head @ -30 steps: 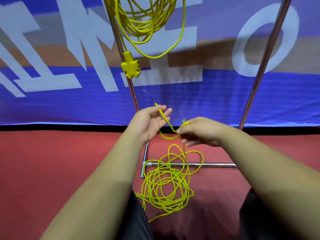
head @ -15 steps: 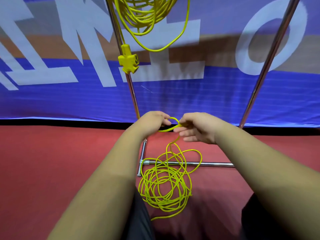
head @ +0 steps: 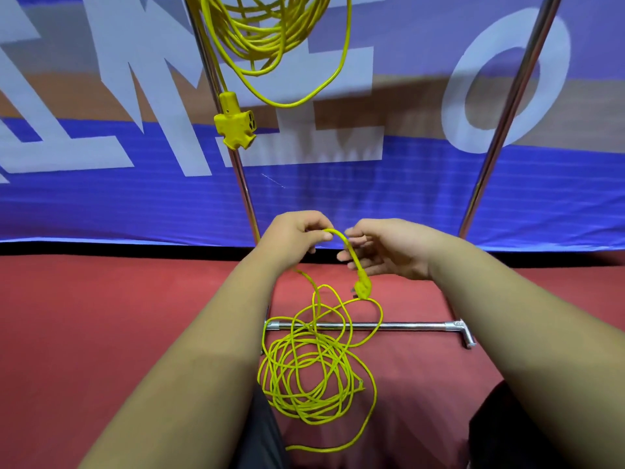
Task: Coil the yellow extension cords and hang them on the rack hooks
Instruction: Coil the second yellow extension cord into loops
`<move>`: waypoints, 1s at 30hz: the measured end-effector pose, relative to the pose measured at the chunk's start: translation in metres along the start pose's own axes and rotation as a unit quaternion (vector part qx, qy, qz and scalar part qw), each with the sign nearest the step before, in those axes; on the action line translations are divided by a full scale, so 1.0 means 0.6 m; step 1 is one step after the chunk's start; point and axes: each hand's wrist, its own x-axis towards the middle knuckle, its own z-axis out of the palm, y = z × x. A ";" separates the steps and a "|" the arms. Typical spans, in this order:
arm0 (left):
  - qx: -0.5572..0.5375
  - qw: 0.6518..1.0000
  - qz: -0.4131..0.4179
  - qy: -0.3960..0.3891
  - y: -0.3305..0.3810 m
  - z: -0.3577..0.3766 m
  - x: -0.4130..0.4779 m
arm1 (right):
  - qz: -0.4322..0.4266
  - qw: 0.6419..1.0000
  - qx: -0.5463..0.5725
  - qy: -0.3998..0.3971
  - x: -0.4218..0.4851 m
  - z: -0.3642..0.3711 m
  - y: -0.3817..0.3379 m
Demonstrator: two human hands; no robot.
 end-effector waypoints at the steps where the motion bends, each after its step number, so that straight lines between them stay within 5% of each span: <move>1: 0.000 1.000 0.012 0.004 0.004 0.004 -0.001 | -0.013 1.000 -0.011 0.014 0.000 0.001 0.001; 6: 0.043 0.999 0.015 -0.018 0.000 0.016 0.001 | -0.053 0.998 -0.032 0.008 -0.001 0.004 -0.008; 9: 0.174 0.983 0.006 -0.054 -0.025 0.017 -0.001 | -0.090 0.992 0.087 0.016 -0.003 -0.011 -0.022; 12: 0.118 0.993 -0.023 0.013 -0.043 0.009 0.008 | -0.117 0.973 0.195 0.044 0.002 -0.027 -0.018; 20: 0.146 0.982 -0.115 -0.026 -0.090 0.012 0.016 | -0.203 0.871 0.434 0.106 -0.002 -0.058 -0.030; 25: 0.309 0.922 -0.196 -0.131 -0.139 0.001 -0.001 | -0.269 0.801 0.508 0.165 -0.018 -0.112 -0.036; 30: 0.246 0.949 -0.173 -0.094 -0.121 -0.018 0.009 | -0.256 0.828 0.447 0.220 -0.011 -0.141 -0.024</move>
